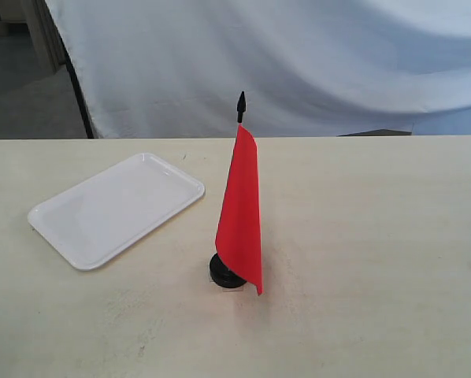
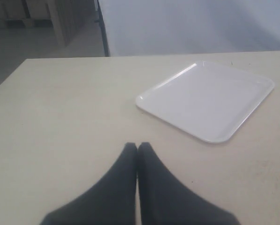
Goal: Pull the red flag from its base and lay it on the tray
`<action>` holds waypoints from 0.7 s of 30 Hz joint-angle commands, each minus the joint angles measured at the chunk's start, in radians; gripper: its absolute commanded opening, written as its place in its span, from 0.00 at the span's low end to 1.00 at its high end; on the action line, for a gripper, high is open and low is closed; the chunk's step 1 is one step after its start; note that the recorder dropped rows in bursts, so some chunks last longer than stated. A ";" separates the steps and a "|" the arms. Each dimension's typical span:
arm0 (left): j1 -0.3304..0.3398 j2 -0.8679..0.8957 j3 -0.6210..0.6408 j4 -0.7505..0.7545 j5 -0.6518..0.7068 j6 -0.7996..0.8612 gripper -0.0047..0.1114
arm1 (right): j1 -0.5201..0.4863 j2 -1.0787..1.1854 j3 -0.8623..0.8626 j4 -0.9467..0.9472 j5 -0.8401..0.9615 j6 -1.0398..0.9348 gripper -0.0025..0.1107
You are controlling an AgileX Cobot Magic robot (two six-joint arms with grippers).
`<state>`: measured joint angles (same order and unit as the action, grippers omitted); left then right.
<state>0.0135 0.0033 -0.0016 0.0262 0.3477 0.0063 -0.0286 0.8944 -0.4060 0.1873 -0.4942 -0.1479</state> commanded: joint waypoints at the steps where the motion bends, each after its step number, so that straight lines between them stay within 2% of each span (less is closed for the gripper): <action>1: -0.003 -0.003 0.002 0.003 -0.005 -0.006 0.04 | 0.001 0.218 -0.004 -0.034 -0.016 0.005 0.02; 5: -0.003 -0.003 0.002 0.003 -0.005 -0.006 0.04 | 0.049 0.397 -0.004 -0.250 -0.016 0.098 0.04; 7: -0.003 -0.003 0.002 0.003 -0.005 -0.006 0.04 | 0.136 0.446 -0.004 -0.308 -0.016 0.109 0.21; 8: -0.003 -0.003 0.002 0.003 -0.005 -0.006 0.04 | 0.161 0.452 -0.004 -0.308 -0.016 0.116 0.26; 9: -0.003 -0.003 0.002 0.003 -0.005 -0.006 0.04 | 0.231 0.463 -0.004 -0.308 -0.014 0.127 0.39; 10: -0.003 -0.003 0.002 0.003 -0.005 -0.006 0.04 | 0.266 0.466 -0.004 -0.308 -0.014 0.127 0.45; 11: -0.003 -0.003 0.002 0.003 -0.005 -0.006 0.04 | 0.334 0.479 -0.004 -0.308 -0.014 0.127 0.56; 13: -0.003 -0.003 0.002 0.003 -0.005 -0.006 0.04 | 0.411 0.499 -0.004 -0.308 -0.036 0.127 0.66; 15: -0.003 -0.003 0.002 0.003 -0.005 -0.006 0.04 | 0.474 0.528 -0.004 -0.308 -0.074 0.130 0.67; 21: -0.003 -0.003 0.002 0.003 -0.005 -0.006 0.04 | 0.583 0.628 -0.011 -0.308 -0.168 0.130 0.67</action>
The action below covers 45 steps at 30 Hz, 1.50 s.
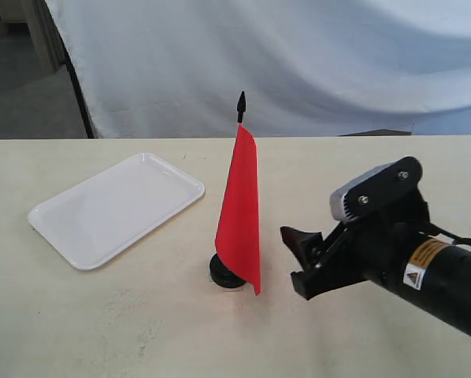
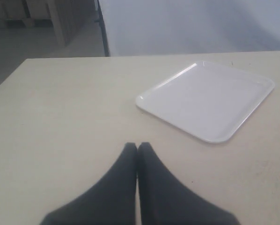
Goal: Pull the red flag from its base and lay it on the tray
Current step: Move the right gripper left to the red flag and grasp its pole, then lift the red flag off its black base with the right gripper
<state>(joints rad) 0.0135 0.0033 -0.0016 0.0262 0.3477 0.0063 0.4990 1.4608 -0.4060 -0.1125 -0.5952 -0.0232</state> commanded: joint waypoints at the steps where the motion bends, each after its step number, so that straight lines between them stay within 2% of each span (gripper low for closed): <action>1: -0.003 -0.003 0.002 0.003 -0.005 -0.006 0.04 | 0.067 0.082 -0.018 -0.008 -0.076 0.005 0.67; 8: -0.003 -0.003 0.002 0.003 -0.005 -0.006 0.04 | 0.132 0.244 -0.134 -0.008 -0.080 0.005 0.67; 25: -0.003 -0.003 0.002 0.003 -0.005 -0.006 0.04 | 0.131 0.502 -0.351 0.021 -0.080 0.004 0.67; 36: -0.003 -0.003 0.002 0.003 -0.005 -0.006 0.04 | 0.131 0.534 -0.384 0.026 -0.081 -0.029 0.67; 39: -0.003 -0.003 0.002 0.003 -0.005 -0.006 0.04 | 0.131 0.534 -0.384 0.026 -0.081 -0.029 0.57; 45: -0.003 -0.003 0.002 0.003 -0.005 -0.006 0.04 | 0.131 0.534 -0.384 0.026 -0.081 -0.029 0.23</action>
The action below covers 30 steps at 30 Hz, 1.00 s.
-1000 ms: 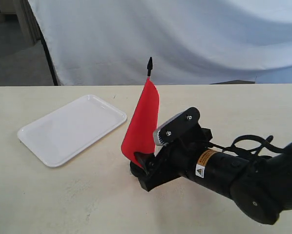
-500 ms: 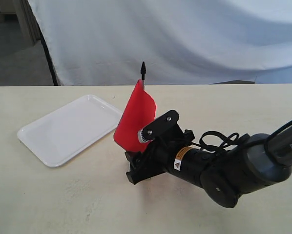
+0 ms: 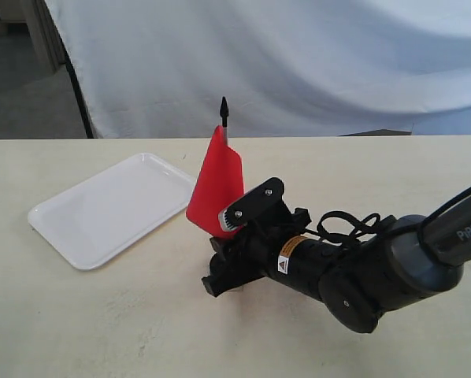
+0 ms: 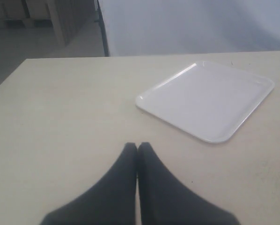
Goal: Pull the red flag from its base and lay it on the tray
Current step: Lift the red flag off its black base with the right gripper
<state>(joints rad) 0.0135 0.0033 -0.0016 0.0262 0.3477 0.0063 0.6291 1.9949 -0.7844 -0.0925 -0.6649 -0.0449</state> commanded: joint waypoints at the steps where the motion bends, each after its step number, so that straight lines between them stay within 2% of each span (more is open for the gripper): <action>1: -0.003 -0.003 0.002 0.003 -0.005 -0.006 0.04 | 0.000 0.000 -0.006 0.006 -0.010 -0.007 0.17; 4: -0.003 -0.003 0.002 0.003 -0.005 -0.006 0.04 | 0.000 0.000 -0.006 0.006 -0.010 -0.007 0.02; 17: -0.003 -0.003 0.002 0.003 -0.005 -0.006 0.04 | 0.000 -0.087 -0.006 0.006 0.020 -0.007 0.02; 24: -0.003 -0.003 0.002 0.003 -0.005 -0.006 0.04 | 0.000 -0.202 -0.011 0.006 0.200 -0.007 0.02; 30: -0.003 -0.003 0.002 0.003 -0.005 -0.006 0.04 | 0.000 -0.244 -0.167 0.006 0.589 -0.005 0.02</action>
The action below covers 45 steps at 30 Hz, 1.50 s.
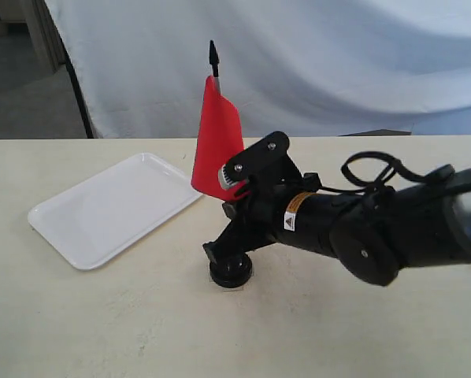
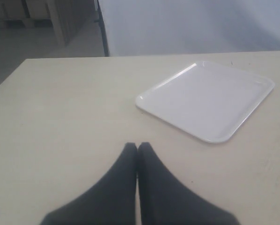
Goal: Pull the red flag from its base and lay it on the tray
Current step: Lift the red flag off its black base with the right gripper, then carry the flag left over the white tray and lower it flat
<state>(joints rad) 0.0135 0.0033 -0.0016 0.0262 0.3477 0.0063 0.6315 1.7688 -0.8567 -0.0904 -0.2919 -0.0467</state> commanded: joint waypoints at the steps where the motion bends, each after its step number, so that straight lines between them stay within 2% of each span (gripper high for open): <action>1: -0.003 -0.003 0.002 0.003 -0.005 -0.006 0.04 | -0.002 -0.018 -0.134 0.004 0.277 -0.003 0.02; 11: -0.003 -0.003 0.002 0.003 -0.005 -0.006 0.04 | -0.002 0.076 -0.525 0.004 0.733 -0.066 0.02; 15: -0.003 -0.003 0.002 0.003 -0.005 -0.006 0.04 | 0.012 0.175 -0.684 0.002 0.838 -0.151 0.02; 21: -0.003 -0.003 0.002 0.003 -0.005 -0.006 0.04 | 0.059 0.328 -0.894 -0.065 0.858 -0.182 0.02; 27: -0.003 -0.003 0.002 0.003 -0.005 -0.006 0.04 | 0.103 0.478 -1.066 -0.151 0.858 -0.318 0.02; 33: -0.003 -0.003 0.002 0.003 -0.005 -0.006 0.04 | 0.139 0.580 -1.132 -0.456 0.750 -0.350 0.02; 37: -0.003 -0.003 0.002 0.003 -0.005 -0.006 0.04 | 0.149 0.624 -1.132 -0.550 0.677 -0.341 0.02; 41: -0.003 -0.003 0.002 0.003 -0.005 -0.006 0.04 | 0.164 0.665 -1.138 -0.663 0.778 -0.232 0.02; 45: -0.003 -0.003 0.002 0.003 -0.005 -0.006 0.04 | 0.179 0.697 -1.211 -0.673 0.953 -0.208 0.02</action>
<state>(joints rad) 0.0135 0.0033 -0.0016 0.0262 0.3477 0.0063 0.8011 2.4530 -2.0169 -0.7429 0.5593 -0.2836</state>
